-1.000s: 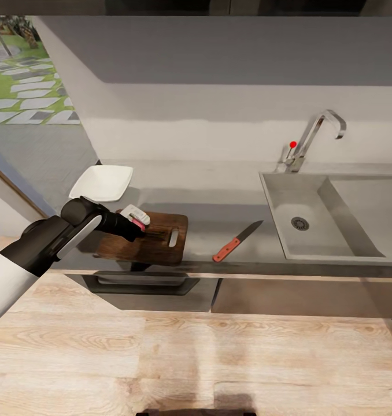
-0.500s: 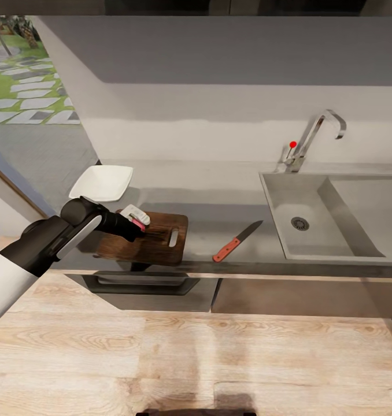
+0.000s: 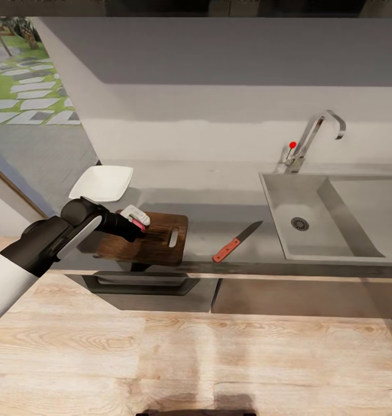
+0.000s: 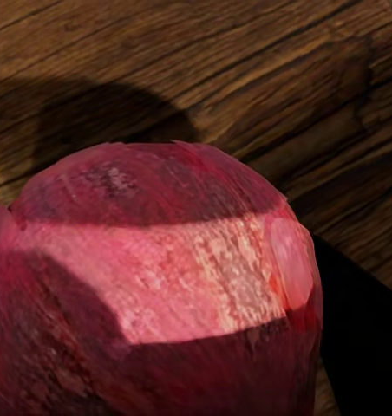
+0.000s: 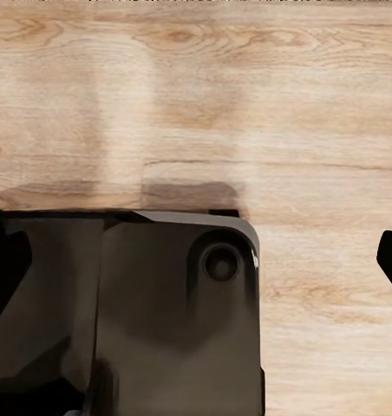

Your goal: In the kitchen, take the Vidalia onion out of the sink, dice it on the chopping board with the paring knife, put the diced onion into the bowl on the countertop, then place both the paring knife and the chopping board into the sink.

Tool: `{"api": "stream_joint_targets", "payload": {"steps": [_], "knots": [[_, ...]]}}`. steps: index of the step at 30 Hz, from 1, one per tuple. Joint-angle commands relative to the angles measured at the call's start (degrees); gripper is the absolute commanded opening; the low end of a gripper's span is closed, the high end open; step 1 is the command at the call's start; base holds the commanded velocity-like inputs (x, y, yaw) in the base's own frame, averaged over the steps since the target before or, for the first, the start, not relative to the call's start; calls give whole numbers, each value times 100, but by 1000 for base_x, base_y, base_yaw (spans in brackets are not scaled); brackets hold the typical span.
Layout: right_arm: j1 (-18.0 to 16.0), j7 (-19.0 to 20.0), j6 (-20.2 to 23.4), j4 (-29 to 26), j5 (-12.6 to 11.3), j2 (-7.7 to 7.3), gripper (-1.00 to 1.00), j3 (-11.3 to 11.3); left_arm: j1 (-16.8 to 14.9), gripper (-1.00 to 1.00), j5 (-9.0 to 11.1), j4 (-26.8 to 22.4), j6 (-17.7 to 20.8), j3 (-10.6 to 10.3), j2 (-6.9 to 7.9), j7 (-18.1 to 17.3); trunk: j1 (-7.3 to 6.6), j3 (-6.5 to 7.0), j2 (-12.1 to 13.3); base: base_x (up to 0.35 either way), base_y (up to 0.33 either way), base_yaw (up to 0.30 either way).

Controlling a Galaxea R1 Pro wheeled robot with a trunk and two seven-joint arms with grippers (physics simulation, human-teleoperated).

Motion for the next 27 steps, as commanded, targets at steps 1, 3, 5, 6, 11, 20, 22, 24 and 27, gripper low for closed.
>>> {"api": "stream_joint_targets", "payload": {"steps": [1, 3, 5, 6, 11, 20, 22, 24, 27], "knots": [[0, 53, -11, -11, 22, 11, 100, -39, -1, -100, -28, 5, 17, -60, 6, -44, 6, -4, -7, 0, 0, 0], [0, 53, -11, -11, 22, 15, 100, -36, -5, -100, -28, 3, 17, -60, 6, -44, 6, 8, -7, 0, 0, 0], [0, 52, -8, -11, 22, 17, 100, -39, -4, -100, -28, 4, 17, -61, 6, -44, 6, 21, -7, 0, 0, 0], [0, 52, -8, -11, 22, 15, 100, -39, -3, -100, -28, 4, 17, -61, 6, -44, 6, 26, -7, 0, 0, 0], [0, 51, -8, -11, 22, 18, 100, -39, -2, -100, -28, 4, 17, -60, 6, -44, 6, 34, -7, 0, 0, 0], [0, 59, -13, -11, 22, 18, 100, -34, -5, -100, -28, 5, 17, -61, 6, -44, 6, 51, -7, 0, 0, 0], [0, 60, -15, -11, 22, 18, 100, -33, -5, -100, -28, 5, 17, -61, 6, -44, 6, 64, -7, 0, 0, 0], [0, 59, -12, -11, 22, 18, 100, -35, -4, -100, -29, 3, 17, -61, 6, -44, 6, 78, -7, 0, 0, 0], [0, 54, -9, -11, 22, 16, 100, -39, -3, -100, -29, 4, 17, -61, 6, -44, 6, 97, -7, 0, 0, 0]]}}
